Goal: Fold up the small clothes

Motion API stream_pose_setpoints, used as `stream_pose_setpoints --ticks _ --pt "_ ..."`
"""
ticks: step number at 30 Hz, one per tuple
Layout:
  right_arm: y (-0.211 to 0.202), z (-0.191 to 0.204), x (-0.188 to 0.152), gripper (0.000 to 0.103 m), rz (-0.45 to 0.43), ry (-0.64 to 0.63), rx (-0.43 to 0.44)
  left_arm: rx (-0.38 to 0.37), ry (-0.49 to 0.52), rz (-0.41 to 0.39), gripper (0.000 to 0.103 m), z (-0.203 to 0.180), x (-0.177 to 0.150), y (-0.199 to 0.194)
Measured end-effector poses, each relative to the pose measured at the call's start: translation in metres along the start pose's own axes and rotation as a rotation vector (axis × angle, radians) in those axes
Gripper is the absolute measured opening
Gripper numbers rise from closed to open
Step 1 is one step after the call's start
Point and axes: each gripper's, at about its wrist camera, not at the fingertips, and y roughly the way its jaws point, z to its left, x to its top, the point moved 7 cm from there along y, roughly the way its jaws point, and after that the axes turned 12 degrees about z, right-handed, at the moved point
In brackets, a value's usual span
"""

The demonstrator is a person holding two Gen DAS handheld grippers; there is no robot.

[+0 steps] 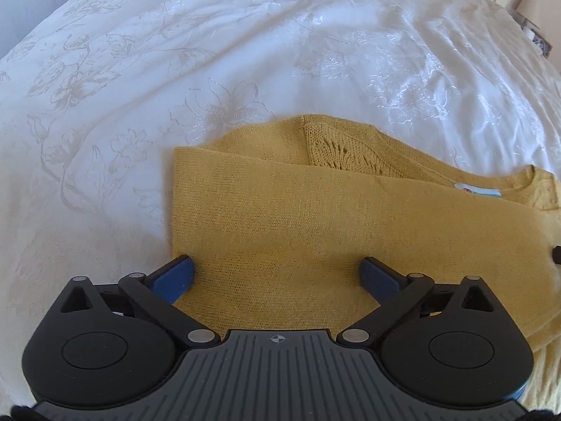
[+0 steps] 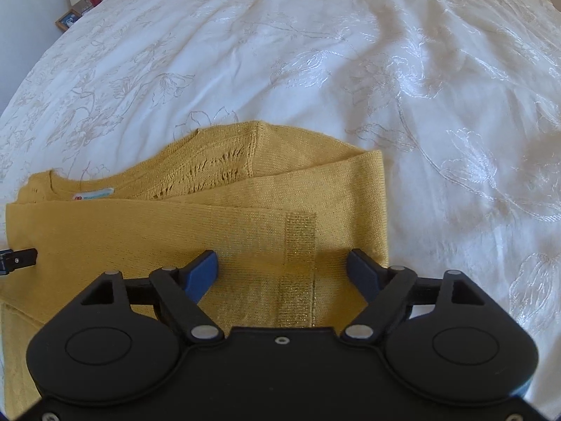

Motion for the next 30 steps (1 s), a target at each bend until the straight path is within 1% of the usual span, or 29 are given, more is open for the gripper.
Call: stream_pose_setpoints --ticks 2,3,5,7,9,11,14,18,20,22,24,27,30 --pt "0.002 0.002 0.000 0.096 0.002 -0.014 0.006 0.009 0.008 -0.001 0.103 -0.001 -0.001 0.002" --pt "0.002 0.002 0.001 0.096 0.003 -0.018 0.004 0.010 0.016 0.011 0.103 -0.002 0.000 0.002" --pt "0.001 0.002 0.002 0.096 0.004 -0.019 0.004 -0.001 0.021 0.049 0.103 0.000 0.004 0.002" --pt "-0.005 0.000 0.004 0.093 -0.001 -0.003 0.004 -0.006 0.023 0.064 0.100 0.002 0.007 -0.002" --pt "-0.014 -0.002 0.003 0.089 -0.005 0.017 -0.009 0.016 0.029 0.048 0.083 0.005 0.006 -0.012" --pt "-0.028 -0.007 -0.001 0.089 -0.020 0.041 -0.011 0.048 0.033 0.033 0.080 0.009 0.000 -0.025" --pt "-0.052 -0.009 -0.012 0.089 -0.056 0.058 -0.006 0.063 0.017 -0.003 0.080 0.016 -0.017 -0.051" --pt "-0.083 -0.009 -0.042 0.090 -0.087 0.044 -0.024 0.047 -0.020 -0.044 0.080 0.027 -0.047 -0.085" --pt "-0.100 -0.006 -0.063 0.090 -0.106 0.036 -0.029 0.036 -0.031 -0.055 0.080 0.030 -0.067 -0.101" --pt "-0.115 -0.003 -0.084 0.092 -0.133 0.036 -0.033 0.026 -0.035 -0.059 0.080 0.031 -0.087 -0.114" --pt "-0.129 0.003 -0.106 0.097 -0.159 0.041 -0.021 0.006 -0.035 -0.056 0.080 0.031 -0.105 -0.124" --pt "-0.147 0.012 -0.135 0.102 -0.182 0.054 -0.018 -0.013 -0.011 -0.053 0.080 0.026 -0.131 -0.137" --pt "-0.155 0.021 -0.160 0.102 -0.182 0.064 -0.017 -0.018 0.030 -0.048 0.080 0.021 -0.156 -0.146"
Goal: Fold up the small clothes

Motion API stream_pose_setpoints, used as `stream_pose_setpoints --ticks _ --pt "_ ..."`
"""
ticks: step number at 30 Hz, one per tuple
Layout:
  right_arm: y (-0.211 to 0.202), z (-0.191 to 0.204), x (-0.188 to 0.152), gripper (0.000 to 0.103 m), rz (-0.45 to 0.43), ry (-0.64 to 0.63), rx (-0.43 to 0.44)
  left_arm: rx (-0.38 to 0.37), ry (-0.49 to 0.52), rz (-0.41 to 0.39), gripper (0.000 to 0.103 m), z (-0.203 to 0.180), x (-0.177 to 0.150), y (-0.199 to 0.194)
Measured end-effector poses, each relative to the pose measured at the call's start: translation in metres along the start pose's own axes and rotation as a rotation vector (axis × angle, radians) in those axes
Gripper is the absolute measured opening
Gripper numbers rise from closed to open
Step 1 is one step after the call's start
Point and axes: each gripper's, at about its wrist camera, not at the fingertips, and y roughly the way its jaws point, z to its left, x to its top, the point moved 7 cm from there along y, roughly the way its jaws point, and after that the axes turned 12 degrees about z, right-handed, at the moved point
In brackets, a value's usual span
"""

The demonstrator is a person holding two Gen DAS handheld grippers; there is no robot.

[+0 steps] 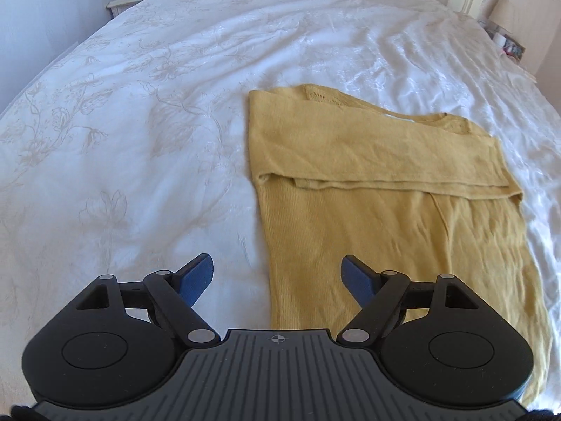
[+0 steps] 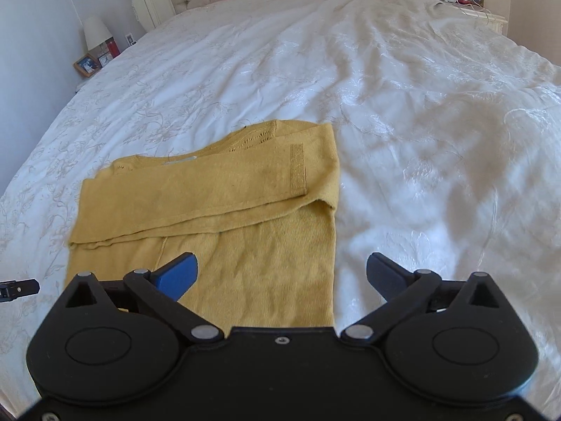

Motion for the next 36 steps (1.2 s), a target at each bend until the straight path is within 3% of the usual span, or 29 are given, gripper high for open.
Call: stream_pose_setpoints --ticks 5,12,15,20,26,36 --pt "-0.012 0.010 -0.045 0.102 0.016 -0.011 0.000 -0.003 0.043 0.011 0.080 -0.013 -0.041 -0.011" --pt "-0.022 0.013 -0.098 0.102 0.060 -0.095 0.065 0.054 -0.012 0.035 0.080 -0.022 -0.104 -0.023" --pt "-0.032 0.009 -0.116 0.102 0.060 -0.147 0.096 0.039 -0.025 0.059 0.079 -0.030 -0.131 -0.025" --pt "-0.053 -0.004 -0.146 0.102 0.044 -0.160 0.116 0.031 -0.029 0.074 0.072 -0.041 -0.165 -0.031" --pt "-0.064 -0.016 -0.169 0.102 0.049 -0.156 0.128 0.041 -0.077 0.053 0.069 -0.034 -0.184 -0.042" --pt "-0.044 -0.024 -0.183 0.102 0.117 -0.155 0.128 0.065 -0.045 0.073 0.062 -0.024 -0.185 -0.028"
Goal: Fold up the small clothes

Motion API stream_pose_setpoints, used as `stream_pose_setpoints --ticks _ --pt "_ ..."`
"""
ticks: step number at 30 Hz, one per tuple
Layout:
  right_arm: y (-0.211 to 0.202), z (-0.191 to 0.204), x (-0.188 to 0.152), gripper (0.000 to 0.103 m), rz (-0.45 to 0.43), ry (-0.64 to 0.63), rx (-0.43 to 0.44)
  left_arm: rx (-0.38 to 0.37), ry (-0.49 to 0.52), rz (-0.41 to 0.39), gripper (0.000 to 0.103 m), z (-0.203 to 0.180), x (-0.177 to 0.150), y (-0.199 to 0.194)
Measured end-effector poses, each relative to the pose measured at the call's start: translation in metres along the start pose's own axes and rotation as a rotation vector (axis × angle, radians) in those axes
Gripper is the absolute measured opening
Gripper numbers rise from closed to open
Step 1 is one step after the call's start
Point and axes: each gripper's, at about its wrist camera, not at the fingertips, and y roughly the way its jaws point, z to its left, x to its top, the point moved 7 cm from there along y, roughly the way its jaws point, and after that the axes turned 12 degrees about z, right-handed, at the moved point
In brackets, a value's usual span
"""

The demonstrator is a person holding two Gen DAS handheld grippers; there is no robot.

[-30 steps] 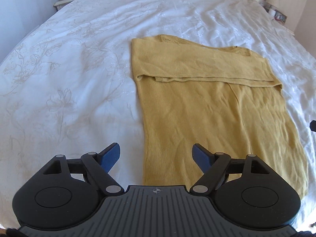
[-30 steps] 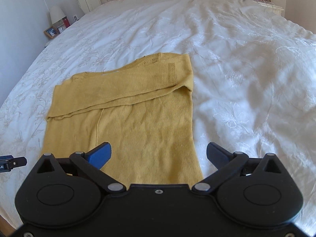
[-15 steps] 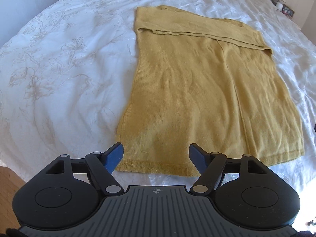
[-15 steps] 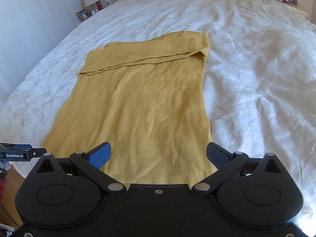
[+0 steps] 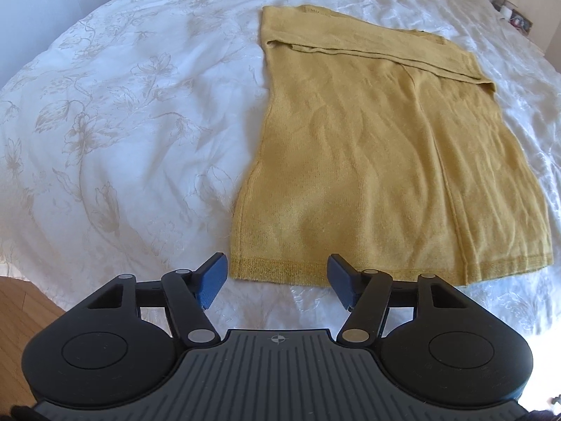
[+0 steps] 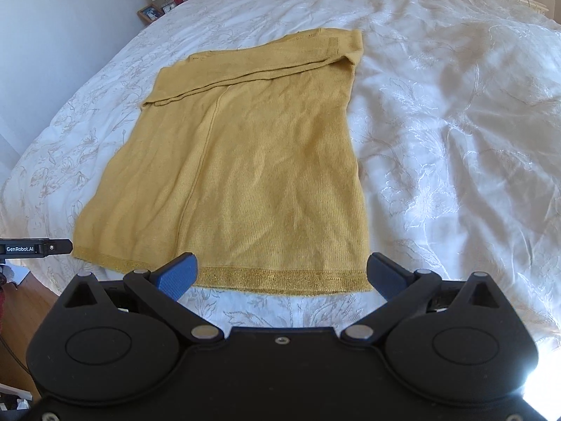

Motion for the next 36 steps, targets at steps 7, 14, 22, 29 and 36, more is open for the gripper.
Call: stream_pose_setpoints --ticks 7,14,22,29,36 --pt "0.022 -0.018 0.010 0.102 0.051 0.052 -0.018 -0.021 0.052 0.003 0.060 0.001 0.011 0.019" --pt "0.042 -0.028 0.022 0.102 0.102 0.061 -0.029 -0.015 0.064 0.039 0.060 0.010 0.020 0.035" --pt "0.061 -0.031 0.022 0.102 0.167 0.054 -0.014 -0.045 0.086 0.084 0.060 0.011 0.023 0.052" --pt "0.072 -0.032 0.021 0.103 0.197 0.052 0.000 -0.048 0.112 0.102 0.060 0.004 0.027 0.064" --pt "0.085 -0.031 0.021 0.103 0.212 0.049 -0.009 -0.059 0.100 0.087 0.066 0.004 0.029 0.068"
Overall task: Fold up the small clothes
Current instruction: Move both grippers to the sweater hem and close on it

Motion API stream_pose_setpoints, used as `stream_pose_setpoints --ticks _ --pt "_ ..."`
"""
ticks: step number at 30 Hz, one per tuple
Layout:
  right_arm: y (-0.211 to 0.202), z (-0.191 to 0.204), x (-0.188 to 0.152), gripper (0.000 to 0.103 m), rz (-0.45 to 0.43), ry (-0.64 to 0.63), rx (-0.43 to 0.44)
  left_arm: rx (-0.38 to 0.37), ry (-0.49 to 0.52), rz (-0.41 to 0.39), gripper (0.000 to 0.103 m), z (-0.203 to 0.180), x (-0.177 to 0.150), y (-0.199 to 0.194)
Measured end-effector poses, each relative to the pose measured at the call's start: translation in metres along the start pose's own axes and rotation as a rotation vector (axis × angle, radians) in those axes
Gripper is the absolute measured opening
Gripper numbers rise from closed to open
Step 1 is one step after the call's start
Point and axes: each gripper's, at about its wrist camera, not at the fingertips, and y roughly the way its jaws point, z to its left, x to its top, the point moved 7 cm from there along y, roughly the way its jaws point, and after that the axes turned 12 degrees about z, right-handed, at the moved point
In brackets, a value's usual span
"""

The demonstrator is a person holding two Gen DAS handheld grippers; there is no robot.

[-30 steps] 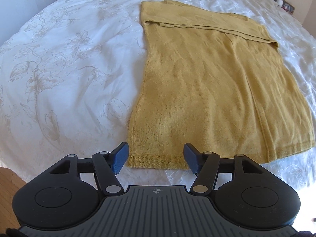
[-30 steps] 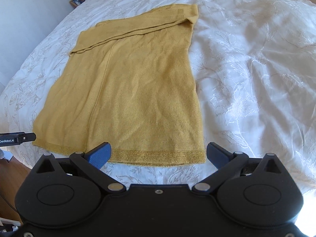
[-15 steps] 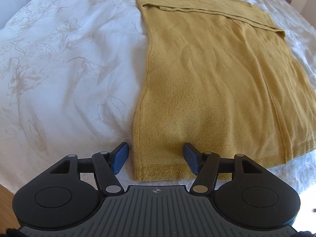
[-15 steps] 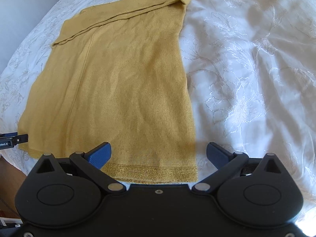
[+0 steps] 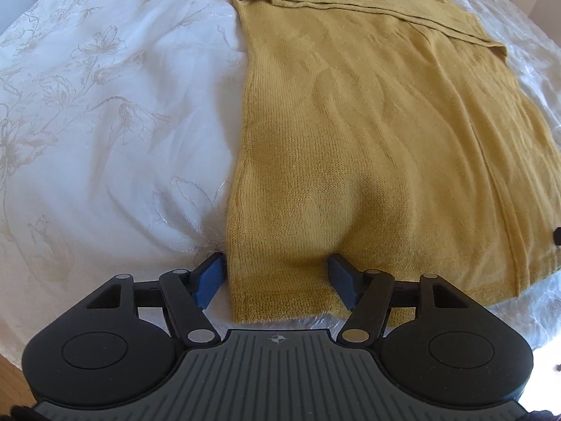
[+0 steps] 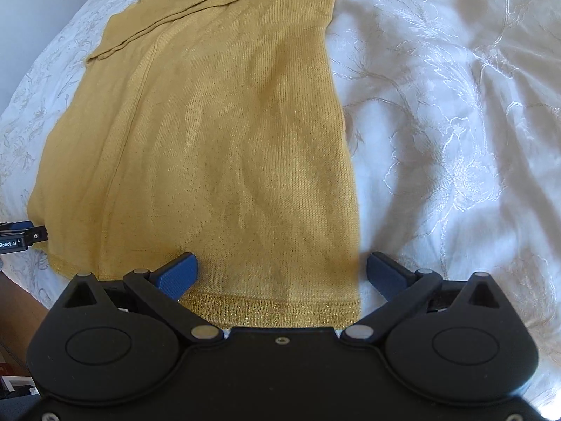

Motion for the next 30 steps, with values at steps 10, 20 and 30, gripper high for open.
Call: stream_pose_setpoints --ticks 10,20,30 --pt "-0.002 -0.006 -0.007 0.103 -0.028 0.001 0.002 -0.027 -0.008 -0.001 0.066 0.003 -0.001 -0.002" --pt "-0.019 -0.012 -0.004 0.038 -0.025 0.046 0.018 -0.115 -0.020 -0.006 0.013 -0.003 -0.010 -0.018" --pt "-0.067 -0.003 0.002 0.012 -0.136 0.066 0.181 -0.207 -0.125 -0.105 0.010 0.003 0.007 -0.062"
